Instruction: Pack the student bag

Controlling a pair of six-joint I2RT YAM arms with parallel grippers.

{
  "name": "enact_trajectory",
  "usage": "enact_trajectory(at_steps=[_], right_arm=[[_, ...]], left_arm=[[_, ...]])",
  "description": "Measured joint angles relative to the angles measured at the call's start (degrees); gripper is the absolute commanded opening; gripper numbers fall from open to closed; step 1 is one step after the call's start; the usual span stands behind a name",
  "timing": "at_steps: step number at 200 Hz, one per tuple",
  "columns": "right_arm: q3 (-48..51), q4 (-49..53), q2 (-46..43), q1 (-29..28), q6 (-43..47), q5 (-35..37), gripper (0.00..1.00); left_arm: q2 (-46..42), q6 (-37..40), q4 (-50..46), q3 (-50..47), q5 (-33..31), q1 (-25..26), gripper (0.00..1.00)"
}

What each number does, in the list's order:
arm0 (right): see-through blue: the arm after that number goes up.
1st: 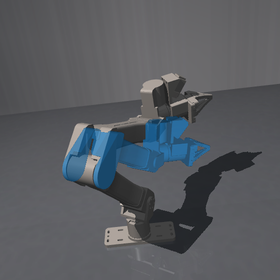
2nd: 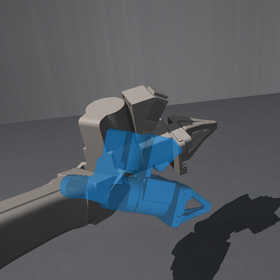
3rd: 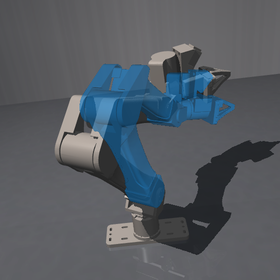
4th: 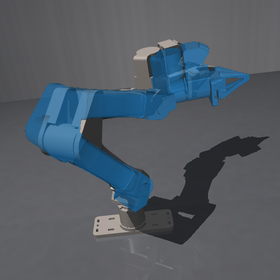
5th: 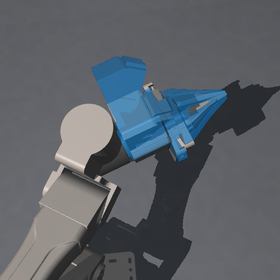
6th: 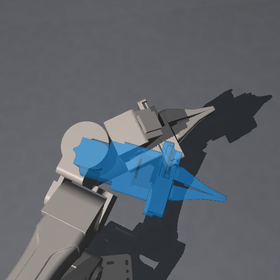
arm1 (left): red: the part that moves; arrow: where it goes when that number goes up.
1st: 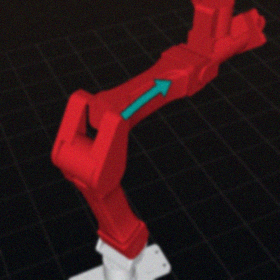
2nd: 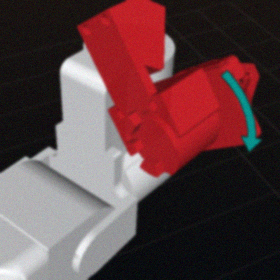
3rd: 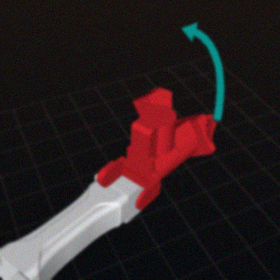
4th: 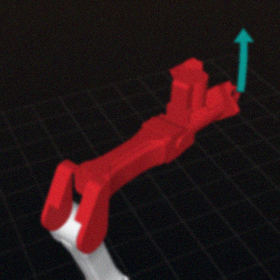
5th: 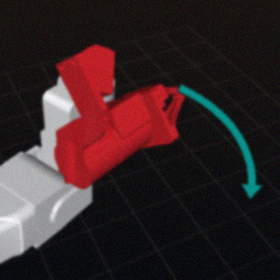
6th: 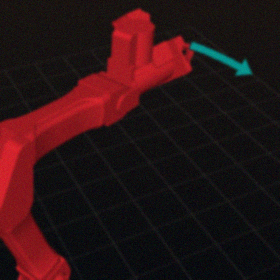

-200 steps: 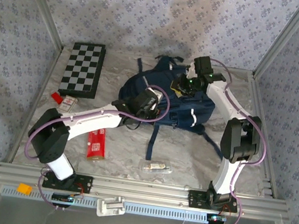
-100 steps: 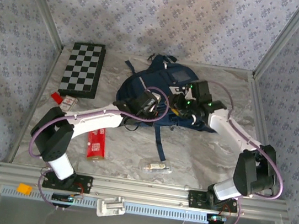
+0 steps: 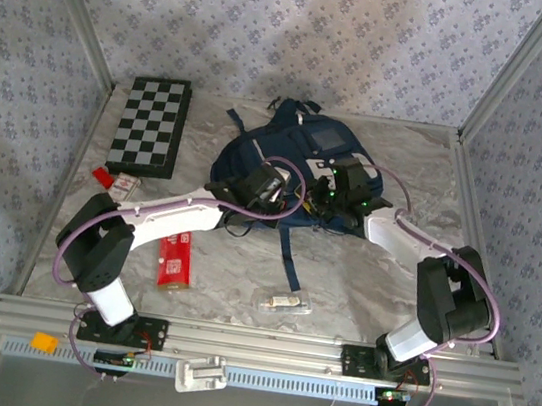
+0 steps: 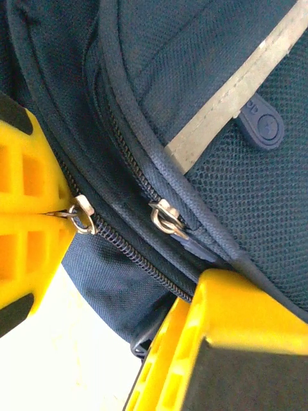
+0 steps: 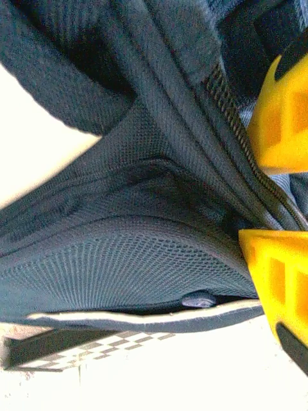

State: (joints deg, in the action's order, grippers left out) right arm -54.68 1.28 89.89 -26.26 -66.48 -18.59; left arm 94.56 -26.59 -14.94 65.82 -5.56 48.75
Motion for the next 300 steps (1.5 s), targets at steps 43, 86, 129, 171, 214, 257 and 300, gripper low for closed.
enact_trajectory(at_steps=[43, 86, 129, 171, 214, 257, 300], right_arm=[[0.00, -0.87, 0.46, 0.33, 1.81, -0.63, 0.00], [-0.15, 3.80, -1.29, 4.39, 10.69, -6.10, 0.00], [-0.52, 11.34, -4.83, 10.47, 20.11, -10.19, 0.00], [-6.69, 18.10, -2.05, 13.42, 25.68, -11.87, 0.00], [-17.53, 21.38, 5.97, 17.29, 28.30, -11.21, 0.27], [-18.08, 18.73, 6.95, 16.98, 28.11, -11.34, 0.44], [-4.13, 15.65, -5.18, 15.80, 24.37, -11.89, 0.52]], left_arm=[[0.07, 1.18, -1.03, 0.00, -0.68, -0.33, 0.00], [-2.27, 4.92, -2.97, -2.45, -2.56, -1.03, 0.00], [-4.68, 6.01, -2.10, -7.52, -0.83, -7.19, 0.00], [-4.48, 5.03, 0.09, -7.91, 2.05, -3.08, 0.00], [4.61, 0.92, 3.32, 0.00, 2.80, 5.73, 0.00], [8.74, -1.14, 2.27, 6.64, 2.91, 8.00, 0.00], [8.74, -1.11, 0.98, 7.61, 2.54, 7.50, 0.00]])
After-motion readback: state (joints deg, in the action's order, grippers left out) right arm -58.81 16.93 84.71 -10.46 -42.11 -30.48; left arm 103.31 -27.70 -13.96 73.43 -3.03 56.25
